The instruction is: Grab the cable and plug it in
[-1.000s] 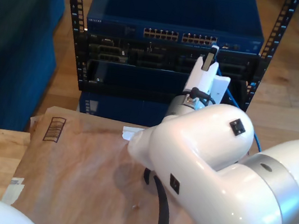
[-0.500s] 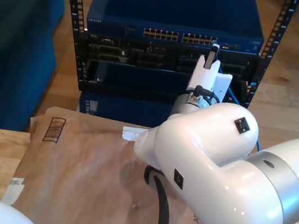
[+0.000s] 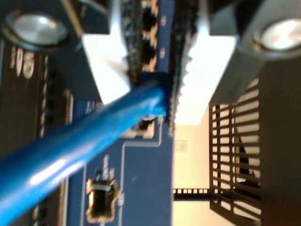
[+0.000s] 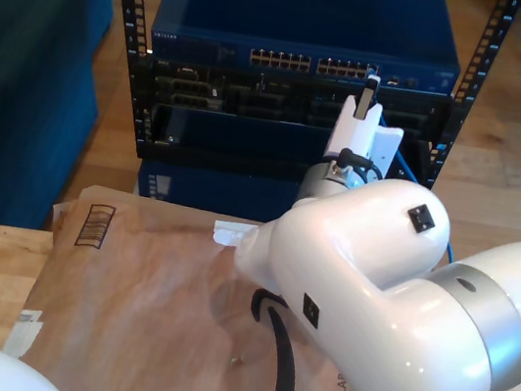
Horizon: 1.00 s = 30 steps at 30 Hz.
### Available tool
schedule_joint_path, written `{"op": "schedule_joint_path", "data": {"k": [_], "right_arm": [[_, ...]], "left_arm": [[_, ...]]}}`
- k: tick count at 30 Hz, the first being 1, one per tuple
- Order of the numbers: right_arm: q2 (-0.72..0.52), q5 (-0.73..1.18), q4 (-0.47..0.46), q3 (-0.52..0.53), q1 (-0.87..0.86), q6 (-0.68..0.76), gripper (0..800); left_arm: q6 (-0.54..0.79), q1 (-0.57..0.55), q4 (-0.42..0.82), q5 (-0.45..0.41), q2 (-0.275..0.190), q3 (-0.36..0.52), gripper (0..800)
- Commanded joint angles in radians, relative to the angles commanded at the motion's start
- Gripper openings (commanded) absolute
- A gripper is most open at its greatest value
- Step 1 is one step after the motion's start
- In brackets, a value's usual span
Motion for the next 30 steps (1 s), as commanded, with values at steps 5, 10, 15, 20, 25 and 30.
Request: {"op": "schedule_joint_path", "data": {"k": [5, 10, 15, 20, 25, 30], "right_arm": [[0.0, 0.0, 0.0, 0.003, -0.006, 0.003, 0], [-0.002, 0.0, -0.002, 0.018, -0.005, 0.014, 0], [-0.002, 0.0, -0.014, 0.02, -0.003, 0.034, 0], [-0.002, 0.0, -0.044, 0.011, -0.006, 0.038, 0], [-0.002, 0.0, -0.044, 0.005, -0.008, 0.037, 0], [0.0, 0.0, -0.048, 0.006, -0.009, 0.037, 0]], "left_arm": [[-0.002, 0.0, 0.0, 0.0, 0.0, 0.0, 800], [-0.002, 0.0, 0.0, 0.0, 0.0, -0.002, 800], [-0.002, 0.0, 0.0, 0.0, 0.0, 0.0, 800], [0.0, 0.0, 0.0, 0.0, -0.002, -0.002, 800], [0.0, 0.0, 0.0, 0.0, 0.0, -0.002, 800], [0.0, 0.0, 0.0, 0.0, -0.002, -0.002, 800]]}}
